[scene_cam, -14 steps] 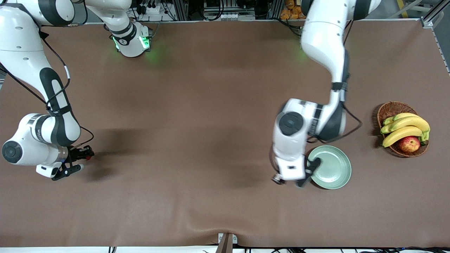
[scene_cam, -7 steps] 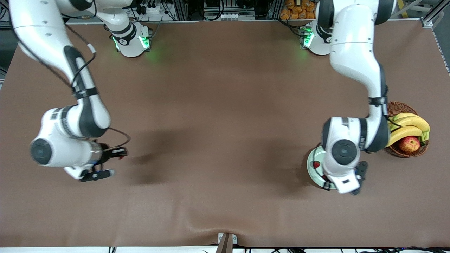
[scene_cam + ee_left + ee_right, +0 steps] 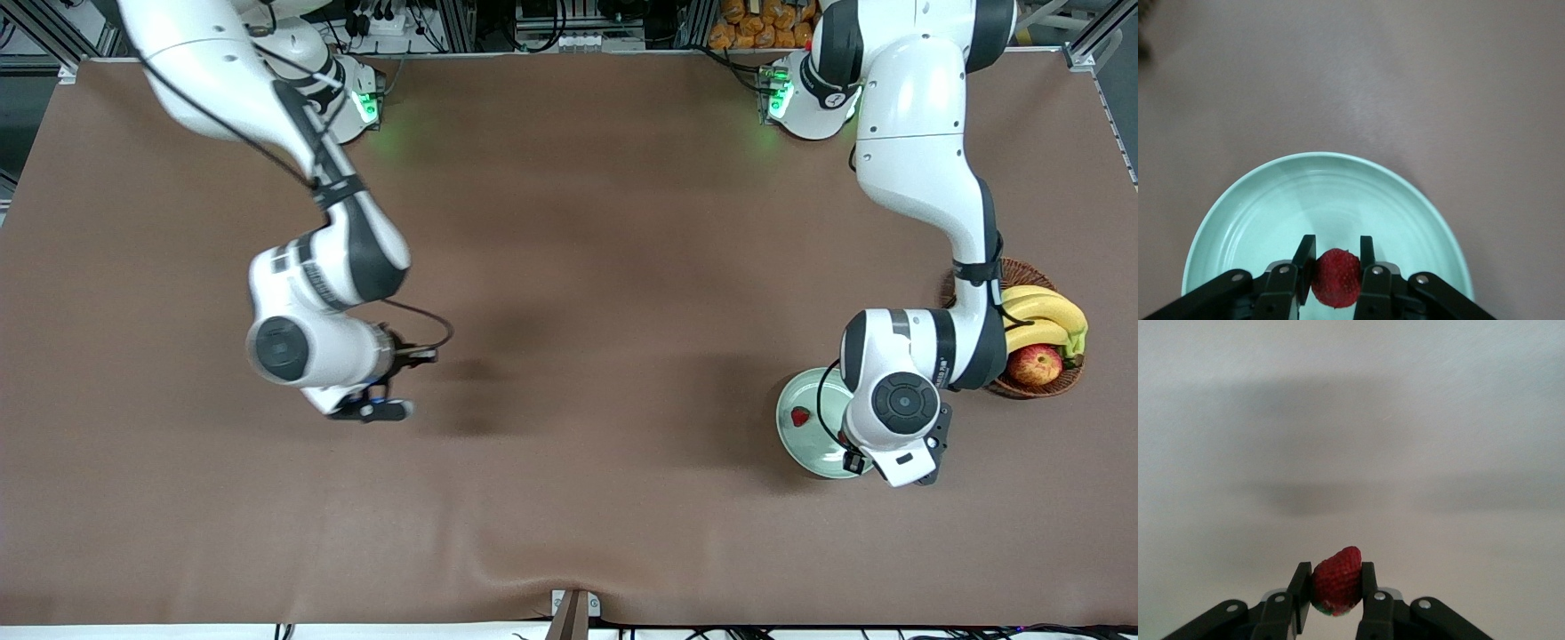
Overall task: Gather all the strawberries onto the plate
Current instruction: 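Set the third strawberry mid-table with the right gripper while the left gripper withdraws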
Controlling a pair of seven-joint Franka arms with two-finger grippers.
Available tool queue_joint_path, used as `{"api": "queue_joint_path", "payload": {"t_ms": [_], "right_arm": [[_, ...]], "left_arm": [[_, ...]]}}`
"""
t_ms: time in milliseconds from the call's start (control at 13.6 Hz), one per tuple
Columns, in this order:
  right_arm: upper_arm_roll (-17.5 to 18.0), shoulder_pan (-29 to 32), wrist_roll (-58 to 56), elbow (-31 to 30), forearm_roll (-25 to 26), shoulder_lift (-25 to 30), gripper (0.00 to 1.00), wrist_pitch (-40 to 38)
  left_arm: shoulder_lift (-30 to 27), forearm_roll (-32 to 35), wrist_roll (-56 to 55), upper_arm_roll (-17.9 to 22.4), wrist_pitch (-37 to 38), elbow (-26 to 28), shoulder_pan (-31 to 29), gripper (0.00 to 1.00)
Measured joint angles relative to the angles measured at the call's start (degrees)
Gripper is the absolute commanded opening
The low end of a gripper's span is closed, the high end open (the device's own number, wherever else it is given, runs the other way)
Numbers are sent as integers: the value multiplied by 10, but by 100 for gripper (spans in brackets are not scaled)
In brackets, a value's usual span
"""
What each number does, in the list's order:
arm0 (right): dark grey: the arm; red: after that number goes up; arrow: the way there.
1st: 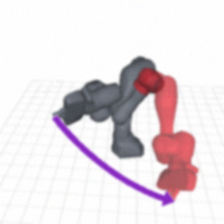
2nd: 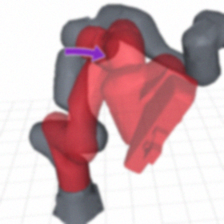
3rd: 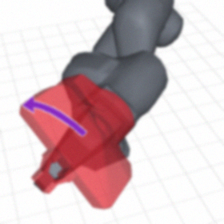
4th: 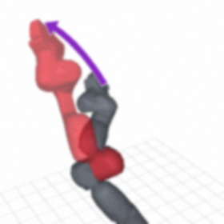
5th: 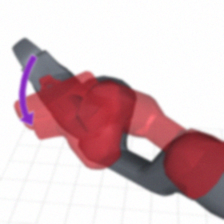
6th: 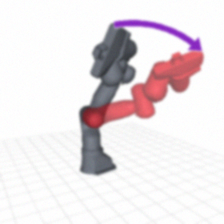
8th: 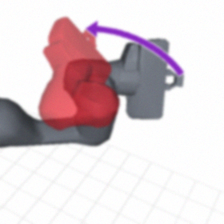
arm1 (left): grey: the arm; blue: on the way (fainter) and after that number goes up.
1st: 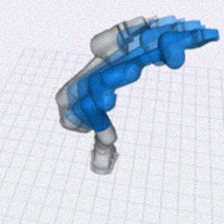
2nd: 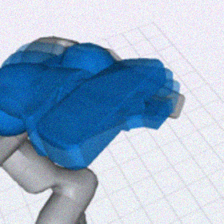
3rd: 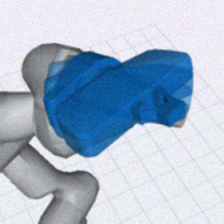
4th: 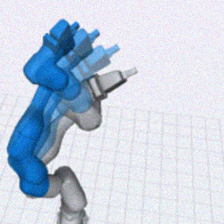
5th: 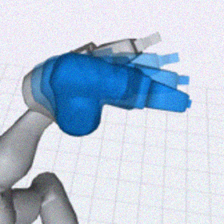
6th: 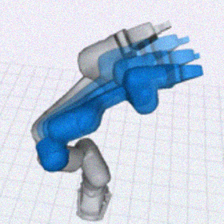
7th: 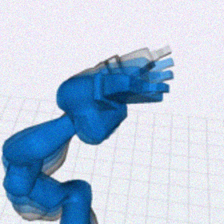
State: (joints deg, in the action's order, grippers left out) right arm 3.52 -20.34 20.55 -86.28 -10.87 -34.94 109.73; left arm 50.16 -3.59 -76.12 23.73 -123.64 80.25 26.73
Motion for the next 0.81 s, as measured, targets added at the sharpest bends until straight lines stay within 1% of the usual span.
{"api": "queue_joint_path", "payload": {"t_ms": [221, 368, 662, 809], "right_arm": [[0, -46, 20, -5, -11, -14, 7, 25], [-1, -71, 20, -6, -13, -33, 7, 55], [-1, -111, 21, -7, -13, -64, 13, 107], [-1, -121, 22, -8, -13, -76, 23, 123]], "left_arm": [[0, 0, 0, 0, -3, 5, 1, 100], [-3, 0, -1, -1, -4, 4, 17, 100], [-32, 1, -33, 1, -5, -4, 99, 100], [-41, 1, -38, 1, -3, -3, 138, 100]]}}
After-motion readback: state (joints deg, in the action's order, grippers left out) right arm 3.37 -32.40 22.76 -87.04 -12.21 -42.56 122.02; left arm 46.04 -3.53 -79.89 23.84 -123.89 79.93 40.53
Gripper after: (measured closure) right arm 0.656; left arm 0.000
